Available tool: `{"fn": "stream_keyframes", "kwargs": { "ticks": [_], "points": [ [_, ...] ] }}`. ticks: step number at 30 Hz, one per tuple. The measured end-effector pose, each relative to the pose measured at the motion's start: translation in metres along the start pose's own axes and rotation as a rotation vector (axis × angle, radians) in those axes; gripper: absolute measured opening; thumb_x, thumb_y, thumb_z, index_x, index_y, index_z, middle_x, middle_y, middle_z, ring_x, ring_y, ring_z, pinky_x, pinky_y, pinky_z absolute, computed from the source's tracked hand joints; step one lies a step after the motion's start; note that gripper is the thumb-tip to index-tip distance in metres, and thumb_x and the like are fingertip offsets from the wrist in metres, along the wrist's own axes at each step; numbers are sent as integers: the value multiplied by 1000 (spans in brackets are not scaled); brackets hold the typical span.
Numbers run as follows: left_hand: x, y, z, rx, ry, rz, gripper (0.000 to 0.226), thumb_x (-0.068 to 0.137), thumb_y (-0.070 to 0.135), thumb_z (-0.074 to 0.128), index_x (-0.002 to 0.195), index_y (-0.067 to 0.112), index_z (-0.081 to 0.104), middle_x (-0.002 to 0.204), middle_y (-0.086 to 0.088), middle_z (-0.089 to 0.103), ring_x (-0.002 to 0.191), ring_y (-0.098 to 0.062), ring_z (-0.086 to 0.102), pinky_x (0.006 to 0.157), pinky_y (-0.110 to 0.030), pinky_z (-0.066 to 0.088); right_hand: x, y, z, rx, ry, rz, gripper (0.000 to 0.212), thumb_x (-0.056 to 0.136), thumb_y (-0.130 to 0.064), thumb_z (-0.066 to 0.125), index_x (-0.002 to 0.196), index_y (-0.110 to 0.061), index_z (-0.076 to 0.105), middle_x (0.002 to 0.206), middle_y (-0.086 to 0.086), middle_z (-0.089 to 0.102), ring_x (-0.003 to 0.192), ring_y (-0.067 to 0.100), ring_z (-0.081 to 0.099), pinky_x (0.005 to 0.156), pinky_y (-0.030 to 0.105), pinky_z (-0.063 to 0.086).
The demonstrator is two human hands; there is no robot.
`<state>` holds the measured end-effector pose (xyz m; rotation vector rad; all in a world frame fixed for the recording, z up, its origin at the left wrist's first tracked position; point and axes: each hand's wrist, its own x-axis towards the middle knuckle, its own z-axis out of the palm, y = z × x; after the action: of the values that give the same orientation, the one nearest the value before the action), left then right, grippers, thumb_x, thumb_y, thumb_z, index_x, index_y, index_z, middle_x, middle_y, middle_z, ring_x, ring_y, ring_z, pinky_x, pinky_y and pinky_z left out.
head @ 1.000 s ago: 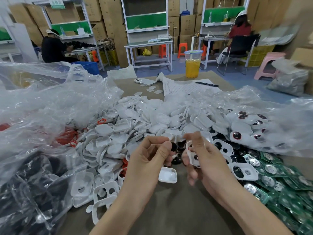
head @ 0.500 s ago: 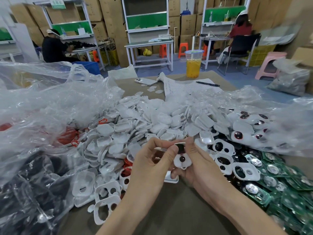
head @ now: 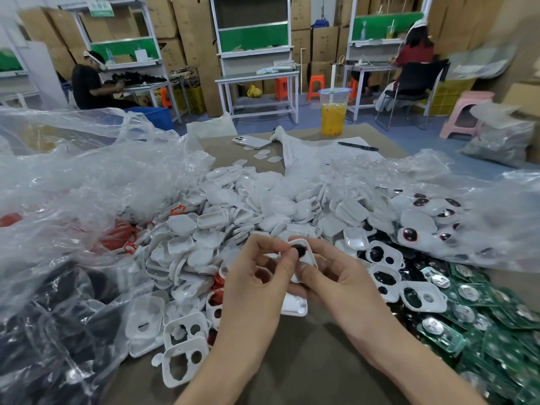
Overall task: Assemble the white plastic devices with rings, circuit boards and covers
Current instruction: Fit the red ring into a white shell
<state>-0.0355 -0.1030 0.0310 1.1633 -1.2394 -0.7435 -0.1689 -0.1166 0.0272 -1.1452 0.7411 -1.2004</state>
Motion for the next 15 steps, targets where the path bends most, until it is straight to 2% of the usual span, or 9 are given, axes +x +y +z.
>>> {"fn": "stream_keyframes", "kwargs": {
  "ticks": [5,8,11,15],
  "points": [
    [2,2,-2,-42,-48,-9,28,84,39,70,105,53,56,95,12,71,76,-8,69,65,-21,55,-1,-6,0,-26,-27,7,31,98,-5,59,111,-29,74,108,8,77,95,30,75,78,30,61],
    [2,2,-5,-78,-91,-5,31,86,35,70,111,50,59,94,8,69,80,-15,72,69,-28,60,-2,-9,0,-39,-18,3,30,96,-7,62,111,-29,75,102,9,78,89,29,76,74,28,61],
    [3,1,-6,-133,-111,-14,31,88,31,69,114,47,62,96,2,69,79,-23,73,67,-26,59,-2,-10,-1,-45,-15,4,29,96,-7,63,114,-27,73,99,9,78,87,28,77,73,27,61],
    [5,0,-5,-126,-141,-26,28,90,33,67,113,47,62,99,4,72,83,-19,73,71,-23,57,-3,-10,-1,-58,-17,-1,29,96,-7,64,112,-29,74,99,9,78,88,27,77,74,28,61]
  ]
}}
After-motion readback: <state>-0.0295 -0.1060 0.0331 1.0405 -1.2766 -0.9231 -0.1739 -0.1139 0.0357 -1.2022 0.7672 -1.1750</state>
